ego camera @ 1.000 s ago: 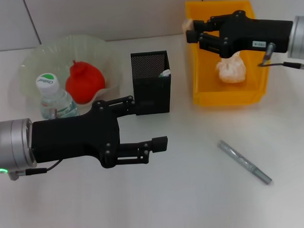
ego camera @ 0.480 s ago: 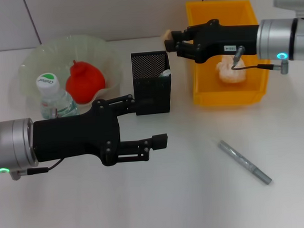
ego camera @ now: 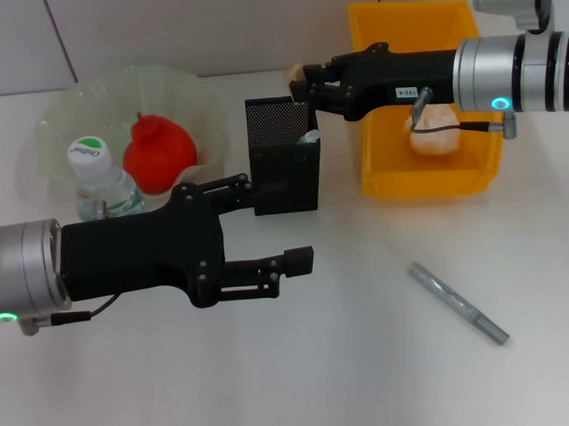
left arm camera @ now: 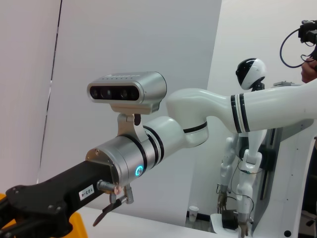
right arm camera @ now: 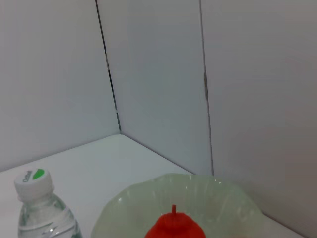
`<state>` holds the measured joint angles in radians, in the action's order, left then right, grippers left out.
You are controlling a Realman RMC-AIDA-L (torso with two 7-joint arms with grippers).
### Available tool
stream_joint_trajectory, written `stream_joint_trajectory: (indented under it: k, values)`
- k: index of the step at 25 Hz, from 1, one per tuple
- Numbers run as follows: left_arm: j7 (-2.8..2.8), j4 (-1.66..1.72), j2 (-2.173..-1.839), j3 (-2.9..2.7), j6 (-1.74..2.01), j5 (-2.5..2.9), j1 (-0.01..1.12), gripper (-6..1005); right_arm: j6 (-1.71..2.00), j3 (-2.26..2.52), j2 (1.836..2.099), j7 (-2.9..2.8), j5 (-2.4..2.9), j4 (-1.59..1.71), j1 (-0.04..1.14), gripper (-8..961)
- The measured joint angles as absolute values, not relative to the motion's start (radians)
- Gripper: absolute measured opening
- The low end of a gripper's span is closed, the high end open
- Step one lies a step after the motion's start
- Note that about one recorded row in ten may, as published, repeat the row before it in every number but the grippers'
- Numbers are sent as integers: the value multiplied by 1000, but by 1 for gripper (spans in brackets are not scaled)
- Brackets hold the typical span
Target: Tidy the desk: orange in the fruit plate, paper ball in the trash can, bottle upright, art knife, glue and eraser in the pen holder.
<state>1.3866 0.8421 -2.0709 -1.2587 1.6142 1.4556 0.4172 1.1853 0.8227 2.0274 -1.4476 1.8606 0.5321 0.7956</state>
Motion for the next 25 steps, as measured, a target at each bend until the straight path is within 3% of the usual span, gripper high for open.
stream_joint_trajectory:
  k: [9, 25]
  values:
    - [1387, 842, -2071, -1265, 1614, 1456, 420, 802, 1181, 835, 2040, -1458, 1879, 527, 800, 324]
    - [1387, 842, -2071, -1267, 1620, 1456, 414, 802, 1161, 845, 2040, -1484, 1879, 529, 804, 354]
